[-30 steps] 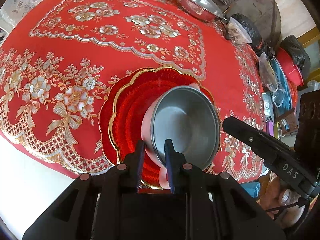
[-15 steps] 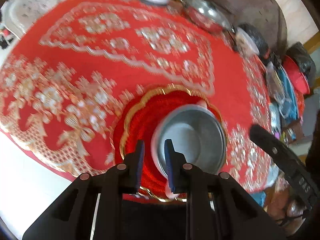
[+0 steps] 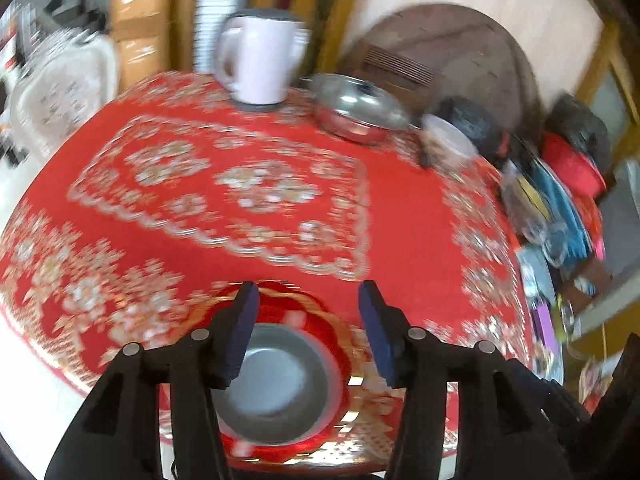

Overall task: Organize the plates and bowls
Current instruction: 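Withdraw the left tool and swing it away from the stack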

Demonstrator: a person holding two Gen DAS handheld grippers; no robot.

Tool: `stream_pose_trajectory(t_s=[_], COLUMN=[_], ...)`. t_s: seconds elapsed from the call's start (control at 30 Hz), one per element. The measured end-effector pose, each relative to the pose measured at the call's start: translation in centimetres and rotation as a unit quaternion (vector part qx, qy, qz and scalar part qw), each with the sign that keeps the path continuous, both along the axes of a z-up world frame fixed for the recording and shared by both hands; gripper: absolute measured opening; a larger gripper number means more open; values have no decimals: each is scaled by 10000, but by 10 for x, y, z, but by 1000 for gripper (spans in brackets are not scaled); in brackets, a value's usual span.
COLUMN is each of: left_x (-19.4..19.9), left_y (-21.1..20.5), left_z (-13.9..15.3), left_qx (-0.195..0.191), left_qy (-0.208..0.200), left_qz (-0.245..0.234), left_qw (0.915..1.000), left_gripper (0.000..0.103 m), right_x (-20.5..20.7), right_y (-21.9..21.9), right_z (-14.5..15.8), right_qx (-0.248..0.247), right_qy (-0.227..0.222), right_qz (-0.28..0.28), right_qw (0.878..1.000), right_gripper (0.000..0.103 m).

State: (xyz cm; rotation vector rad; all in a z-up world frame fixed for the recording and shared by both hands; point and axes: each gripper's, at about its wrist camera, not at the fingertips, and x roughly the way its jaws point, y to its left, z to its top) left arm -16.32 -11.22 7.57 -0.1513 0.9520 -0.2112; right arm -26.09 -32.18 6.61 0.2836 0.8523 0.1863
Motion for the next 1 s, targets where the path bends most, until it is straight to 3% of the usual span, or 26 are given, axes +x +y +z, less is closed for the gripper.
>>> stream_pose_trajectory(t_s=[0.13,0.17,0.33,0.43,0.57,0.8,1.0], left_x=[-14,-19,-29,-46,-82,-125,-141], left_y=[-62,-81,-131,-162,-201,-238,-254], left_z=[-6,-9,-18,-21,-24,-23,-24], left_qx=[90,136,353,462,597,657,682], left_qy=[55,114,298,345,305,261,303], left_qz=[-938,-1318,-2176,-2737,-3574,-4415,-4727], left_qw=[9955,9911,9750,9601,9316,8945,8781], left_gripper=[50,50,50,50,50,50,50], right_x=[-26,-33,-79,-111,-153,-203,-229], right_y=[-20,-23,-31,-38,-55,-68,-69], right_z=[-9,-13,-19,-23,-22,-19,-17], right_qx=[-111,-121,-181,-99,-2,46,35], right_qy=[58,124,166,132,63,17,25], right_qz=[-293,-384,-1008,-1539,-2379,-3236,-3622], right_qw=[9995,9991,9946,9880,9713,9462,9321], right_gripper=[44,44,44,50,51,52,52])
